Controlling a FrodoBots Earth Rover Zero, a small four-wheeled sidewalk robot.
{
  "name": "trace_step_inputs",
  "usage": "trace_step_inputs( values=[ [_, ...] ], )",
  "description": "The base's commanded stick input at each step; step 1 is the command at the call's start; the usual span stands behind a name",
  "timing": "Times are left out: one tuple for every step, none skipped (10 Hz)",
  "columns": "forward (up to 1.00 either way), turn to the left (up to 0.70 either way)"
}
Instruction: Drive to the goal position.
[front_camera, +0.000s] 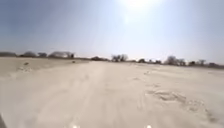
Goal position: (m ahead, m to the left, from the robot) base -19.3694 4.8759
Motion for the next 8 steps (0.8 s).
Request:
trace_step_inputs(
  values=[
    [0.70,0.00],
    [0.70,0.00],
    [0.70,0.00],
    [0.70,0.00],
    [0.70,0.00],
    [0.70,0.00],
    [0.70,0.00],
    [0.70,0.00]
  ],
)
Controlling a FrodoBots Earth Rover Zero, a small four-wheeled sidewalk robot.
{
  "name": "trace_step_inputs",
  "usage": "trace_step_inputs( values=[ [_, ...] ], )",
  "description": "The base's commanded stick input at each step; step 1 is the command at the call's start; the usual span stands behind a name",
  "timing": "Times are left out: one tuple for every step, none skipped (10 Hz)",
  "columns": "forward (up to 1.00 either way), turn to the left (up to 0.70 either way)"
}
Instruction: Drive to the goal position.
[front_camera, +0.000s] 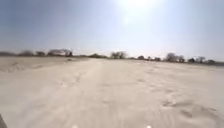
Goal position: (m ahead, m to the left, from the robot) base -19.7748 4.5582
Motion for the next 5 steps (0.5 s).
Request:
trace_step_inputs(
  values=[
    [0.70,0.00],
    [0.70,0.00],
    [0.70,0.00],
    [0.70,0.00],
    [0.70,0.00]
  ],
)
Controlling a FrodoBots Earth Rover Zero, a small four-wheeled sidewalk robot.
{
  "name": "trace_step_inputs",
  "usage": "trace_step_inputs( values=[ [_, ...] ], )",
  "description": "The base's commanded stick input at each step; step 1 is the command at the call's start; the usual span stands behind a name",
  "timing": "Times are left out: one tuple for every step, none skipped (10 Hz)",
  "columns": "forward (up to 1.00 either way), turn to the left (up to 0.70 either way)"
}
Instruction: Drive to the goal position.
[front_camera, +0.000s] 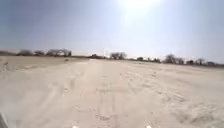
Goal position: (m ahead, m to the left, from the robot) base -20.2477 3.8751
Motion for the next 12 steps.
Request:
trace_step_inputs(
  values=[
    [0.70,0.00],
    [0.70,0.00],
    [0.70,0.00],
    [0.70,0.00],
    [0.70,0.00],
    [0.70,0.00],
    [0.70,0.00],
    [0.69,0.00],
    [0.62,0.00],
    [0.00,0.00],
    [0.00,0.00],
    [0.00,0.00]
  ],
)
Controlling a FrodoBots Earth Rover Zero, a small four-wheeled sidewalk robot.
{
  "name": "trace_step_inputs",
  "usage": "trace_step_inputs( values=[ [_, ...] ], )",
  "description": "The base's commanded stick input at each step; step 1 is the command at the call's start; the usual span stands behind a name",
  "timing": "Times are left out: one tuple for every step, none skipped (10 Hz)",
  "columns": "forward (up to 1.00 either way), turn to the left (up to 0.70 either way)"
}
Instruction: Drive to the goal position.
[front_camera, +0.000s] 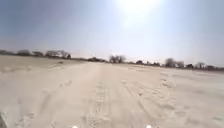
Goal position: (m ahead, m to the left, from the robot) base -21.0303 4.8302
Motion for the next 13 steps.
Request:
trace_step_inputs(
  values=[
    [0.00,0.00],
    [0.00,0.00],
    [0.00,0.09],
    [0.00,0.50],
    [0.00,0.70],
    [0.00,0.70],
    [0.00,0.70],
    [0.00,0.70],
    [0.00,0.70],
    [0.00,0.70],
    [0.00,0.70],
    [0.00,0.70],
    [0.00,0.70]
  ],
)
